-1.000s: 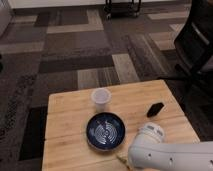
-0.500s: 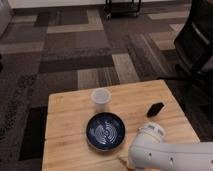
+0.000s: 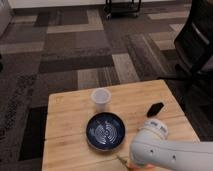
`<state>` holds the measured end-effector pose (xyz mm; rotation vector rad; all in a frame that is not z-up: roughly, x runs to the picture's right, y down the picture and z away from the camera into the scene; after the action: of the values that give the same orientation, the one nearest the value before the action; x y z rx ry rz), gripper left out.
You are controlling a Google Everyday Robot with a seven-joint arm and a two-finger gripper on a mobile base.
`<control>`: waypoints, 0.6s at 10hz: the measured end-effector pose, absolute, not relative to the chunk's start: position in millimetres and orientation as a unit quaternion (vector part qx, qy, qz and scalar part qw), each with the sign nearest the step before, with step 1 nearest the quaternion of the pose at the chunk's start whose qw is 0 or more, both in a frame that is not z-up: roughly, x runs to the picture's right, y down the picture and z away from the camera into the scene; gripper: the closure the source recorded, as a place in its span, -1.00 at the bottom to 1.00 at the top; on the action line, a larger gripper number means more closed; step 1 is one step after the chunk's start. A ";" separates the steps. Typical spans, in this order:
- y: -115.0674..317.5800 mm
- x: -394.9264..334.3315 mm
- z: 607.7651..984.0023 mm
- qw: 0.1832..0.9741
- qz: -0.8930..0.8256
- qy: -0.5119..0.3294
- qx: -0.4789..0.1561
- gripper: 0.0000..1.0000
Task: Place the pepper in the ceramic cup
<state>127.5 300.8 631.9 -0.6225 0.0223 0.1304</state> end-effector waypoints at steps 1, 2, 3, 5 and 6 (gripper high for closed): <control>301.3 125.3 633.2 0.950 0.063 0.007 -0.307 -0.60; 301.6 124.1 634.0 0.950 0.063 0.004 -0.307 -0.60; 301.6 123.6 634.4 0.950 0.063 0.003 -0.306 -0.60; 304.1 123.3 635.3 0.949 0.063 0.001 -0.308 -0.60; 308.2 122.8 636.8 0.948 0.063 -0.001 -0.312 -0.60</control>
<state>122.8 308.2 636.8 -0.6346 -0.0022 0.1283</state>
